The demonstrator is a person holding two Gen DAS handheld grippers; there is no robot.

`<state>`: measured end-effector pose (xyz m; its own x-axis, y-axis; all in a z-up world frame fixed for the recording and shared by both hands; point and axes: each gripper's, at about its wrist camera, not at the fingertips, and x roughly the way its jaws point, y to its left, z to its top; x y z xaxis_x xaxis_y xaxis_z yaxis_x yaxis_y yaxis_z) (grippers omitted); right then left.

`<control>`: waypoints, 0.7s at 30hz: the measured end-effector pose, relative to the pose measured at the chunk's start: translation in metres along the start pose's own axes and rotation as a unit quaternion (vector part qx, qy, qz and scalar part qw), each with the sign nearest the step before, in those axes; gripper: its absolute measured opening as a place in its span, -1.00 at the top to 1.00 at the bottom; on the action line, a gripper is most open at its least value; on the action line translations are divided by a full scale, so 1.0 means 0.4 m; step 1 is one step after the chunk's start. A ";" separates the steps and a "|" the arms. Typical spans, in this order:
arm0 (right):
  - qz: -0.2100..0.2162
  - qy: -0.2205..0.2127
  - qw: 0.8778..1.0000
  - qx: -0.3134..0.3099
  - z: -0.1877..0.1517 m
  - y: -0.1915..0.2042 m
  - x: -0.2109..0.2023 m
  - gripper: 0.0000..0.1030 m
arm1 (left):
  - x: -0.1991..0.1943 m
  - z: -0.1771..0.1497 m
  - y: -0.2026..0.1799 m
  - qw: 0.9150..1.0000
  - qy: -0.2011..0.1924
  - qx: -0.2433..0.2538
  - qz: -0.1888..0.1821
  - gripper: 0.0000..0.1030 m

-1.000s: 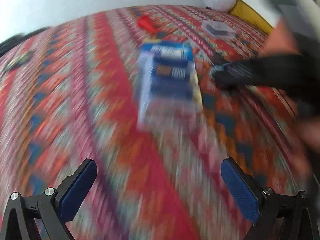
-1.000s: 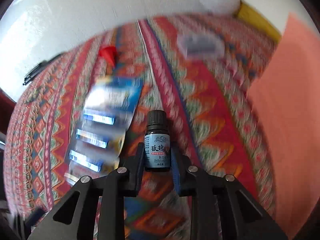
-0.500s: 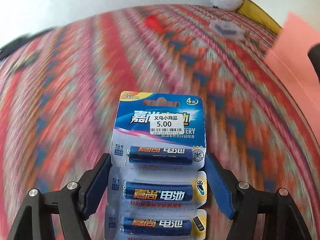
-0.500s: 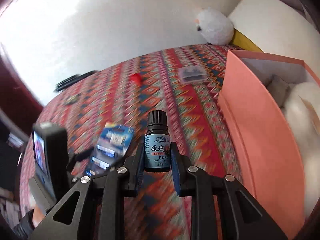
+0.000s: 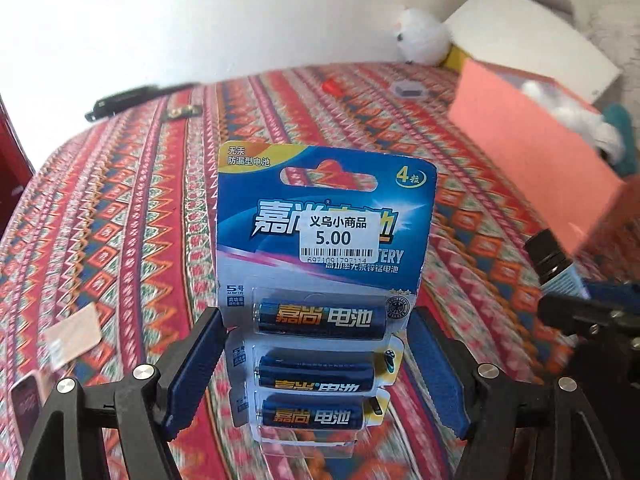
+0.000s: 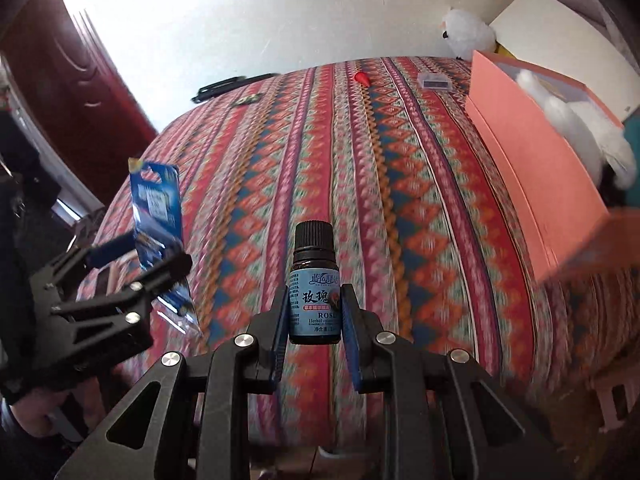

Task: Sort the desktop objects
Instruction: 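Grasp the blue battery pack with the left tool while the right tool grasps the dark bottle, then carry the battery pack and bottle into the pink shoebox and release both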

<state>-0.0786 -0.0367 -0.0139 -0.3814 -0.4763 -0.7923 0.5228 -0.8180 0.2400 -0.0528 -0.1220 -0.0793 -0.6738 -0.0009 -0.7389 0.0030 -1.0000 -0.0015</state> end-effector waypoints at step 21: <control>-0.114 -0.132 0.980 0.096 -0.142 -0.338 -0.481 0.50 | -0.127 0.226 -0.538 0.972 -0.064 0.142 -0.173 -0.50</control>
<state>-0.0326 0.1838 0.0744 -0.6693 -0.3203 -0.6705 0.2581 -0.9464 0.1944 -0.0859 0.0929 0.0194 -0.6848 0.3540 -0.6369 -0.4330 -0.9007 -0.0350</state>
